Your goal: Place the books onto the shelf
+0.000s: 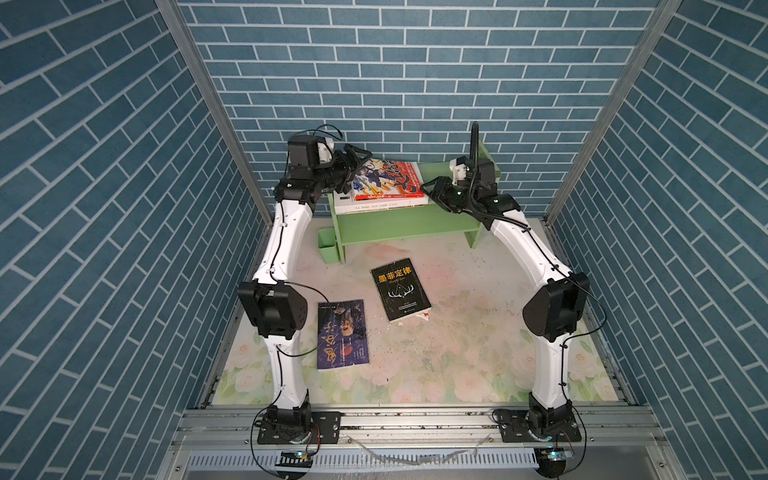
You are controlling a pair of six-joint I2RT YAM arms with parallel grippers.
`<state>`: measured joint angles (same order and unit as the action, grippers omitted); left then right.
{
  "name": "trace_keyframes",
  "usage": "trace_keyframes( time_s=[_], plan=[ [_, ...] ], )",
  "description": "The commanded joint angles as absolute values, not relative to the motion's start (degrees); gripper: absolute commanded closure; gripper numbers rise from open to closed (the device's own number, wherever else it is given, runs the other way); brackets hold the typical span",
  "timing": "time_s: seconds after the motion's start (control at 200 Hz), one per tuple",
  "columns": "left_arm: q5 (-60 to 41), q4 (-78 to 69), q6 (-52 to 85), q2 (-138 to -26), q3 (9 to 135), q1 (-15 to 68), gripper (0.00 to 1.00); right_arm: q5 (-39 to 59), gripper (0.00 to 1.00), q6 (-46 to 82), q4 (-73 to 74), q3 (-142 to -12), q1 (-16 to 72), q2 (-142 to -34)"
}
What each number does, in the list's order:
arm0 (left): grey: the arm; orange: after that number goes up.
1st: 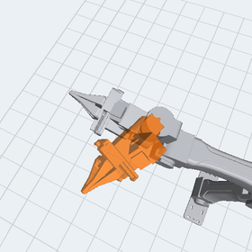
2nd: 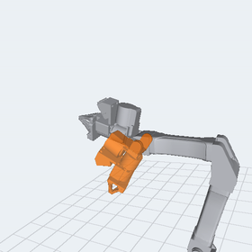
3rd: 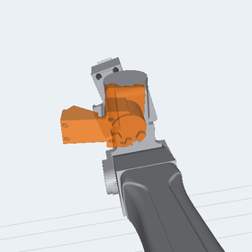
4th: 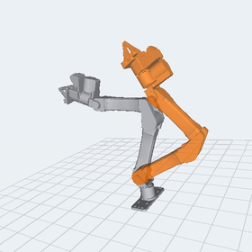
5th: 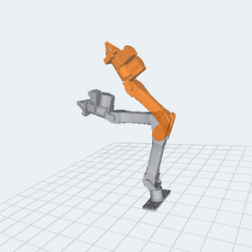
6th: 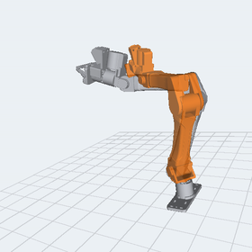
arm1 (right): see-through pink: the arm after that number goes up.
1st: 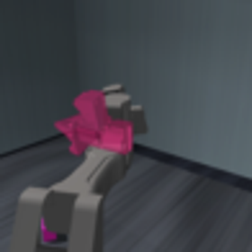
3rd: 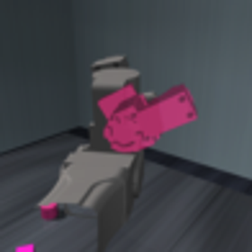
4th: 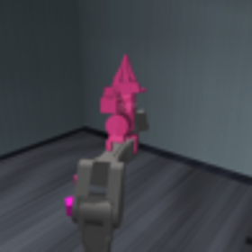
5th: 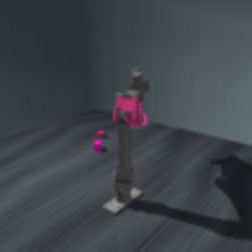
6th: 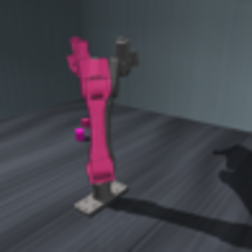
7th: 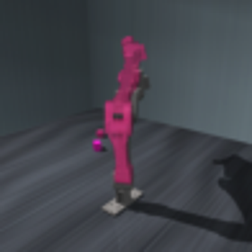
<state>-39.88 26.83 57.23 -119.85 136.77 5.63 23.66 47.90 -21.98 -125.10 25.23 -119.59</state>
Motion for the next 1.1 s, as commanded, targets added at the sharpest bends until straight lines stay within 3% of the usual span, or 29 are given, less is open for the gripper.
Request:
trace_keyframes(
  time_s=[0.0, 0.12, 1.095],
  plan=[
    [-38.23, 30.85, 54.66, -123.46, 142.81, 4.84, 0.13, 24.52, 0.49, 46.32, -22.87, -126.96, 25.44, -120.14],
    [-38.44, 33.53, 54.82, -126.79, 148.2, 4.82, 0.12, 24.7, 0.49, 46.32, -22.68, -127.31, 25.41, -120.23],
    [-27.79, 43.55, 45.95, -125.26, 150.73, 5.19, 0.09, 26.0, 0.49, 46.41, -23.66, -127.44, 25.39, -120.81]
  ],
)
